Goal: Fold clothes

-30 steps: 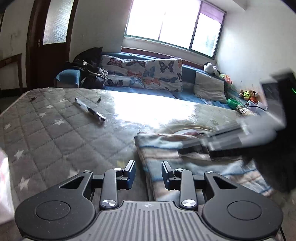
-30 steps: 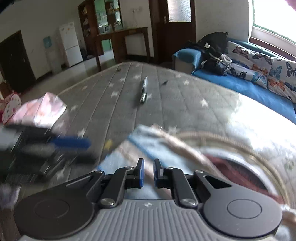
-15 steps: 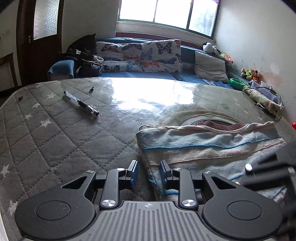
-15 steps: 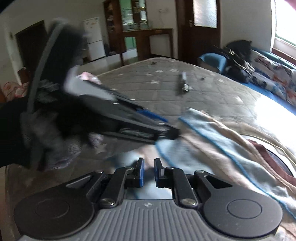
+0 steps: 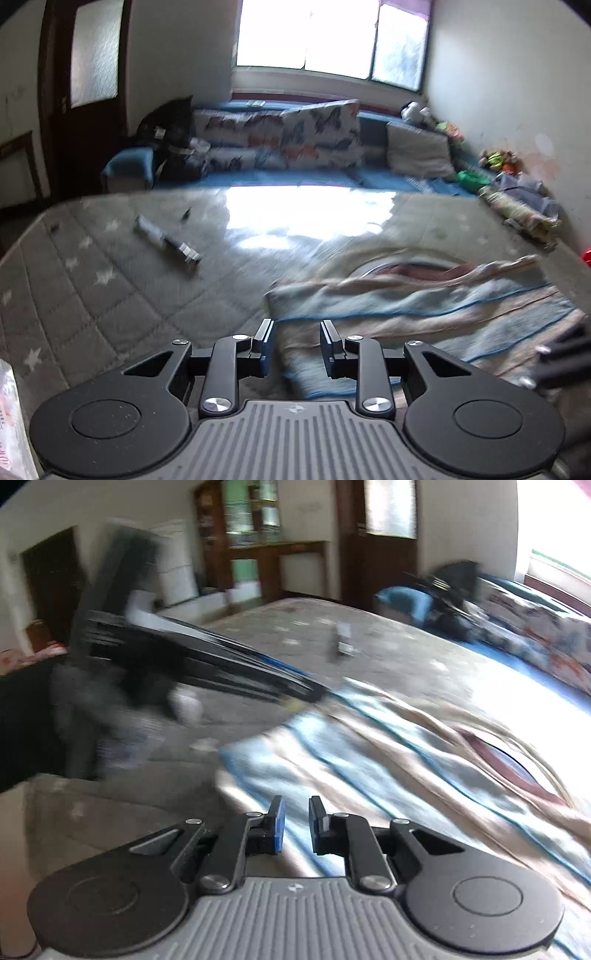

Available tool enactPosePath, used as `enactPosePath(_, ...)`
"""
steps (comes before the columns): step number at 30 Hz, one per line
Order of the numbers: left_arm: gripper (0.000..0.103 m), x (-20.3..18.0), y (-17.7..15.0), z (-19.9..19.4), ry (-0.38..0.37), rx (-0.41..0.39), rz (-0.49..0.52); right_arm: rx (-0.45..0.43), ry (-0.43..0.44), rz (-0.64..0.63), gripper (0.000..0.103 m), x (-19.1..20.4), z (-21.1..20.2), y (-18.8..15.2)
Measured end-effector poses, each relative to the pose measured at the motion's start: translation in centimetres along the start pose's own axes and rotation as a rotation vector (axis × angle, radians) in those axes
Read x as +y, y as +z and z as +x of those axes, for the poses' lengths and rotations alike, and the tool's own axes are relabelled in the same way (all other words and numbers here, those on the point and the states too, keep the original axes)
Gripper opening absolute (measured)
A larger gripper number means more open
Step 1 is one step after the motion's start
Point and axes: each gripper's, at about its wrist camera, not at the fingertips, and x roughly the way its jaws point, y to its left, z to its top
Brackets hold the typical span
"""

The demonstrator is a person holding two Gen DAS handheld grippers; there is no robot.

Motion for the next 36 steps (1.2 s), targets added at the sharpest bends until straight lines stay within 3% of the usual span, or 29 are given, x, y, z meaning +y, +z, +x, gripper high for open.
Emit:
enactPosePath(6, 0.029, -3.9, -1.2, 0.7, -0.081, 0.036, 0.064, 0.039, -0.047, 0.088, 0.013, -1.8, -0.6, -2.1)
enactPosePath(13, 0.029, -4.9, -3.2, 2.2, -0.061, 0.092, 0.088, 0.033, -0.036, 0.070, 0.013, -1.0, -2.6, -3.5)
enactPosePath(19, 0.029, -4.9, -3.5, 2.1, -0.051, 0.091, 0.096, -0.028, -0.176, 0.144, 0.014, -3.5, -5.4, -4.3)
enactPosePath(29, 0.029, -5.1, -3.7, 2.2, -0.040, 0.092, 0.107, 0.011, -0.402, 0.268, 0.014, -8.7, -9.6, -10.0)
enactPosePath(36, 0.029, -5.1, -3.7, 2.2, -0.033, 0.095, 0.114, -0.004, -0.410, 0.311, 0.015, -9.4, -12.6, -12.3)
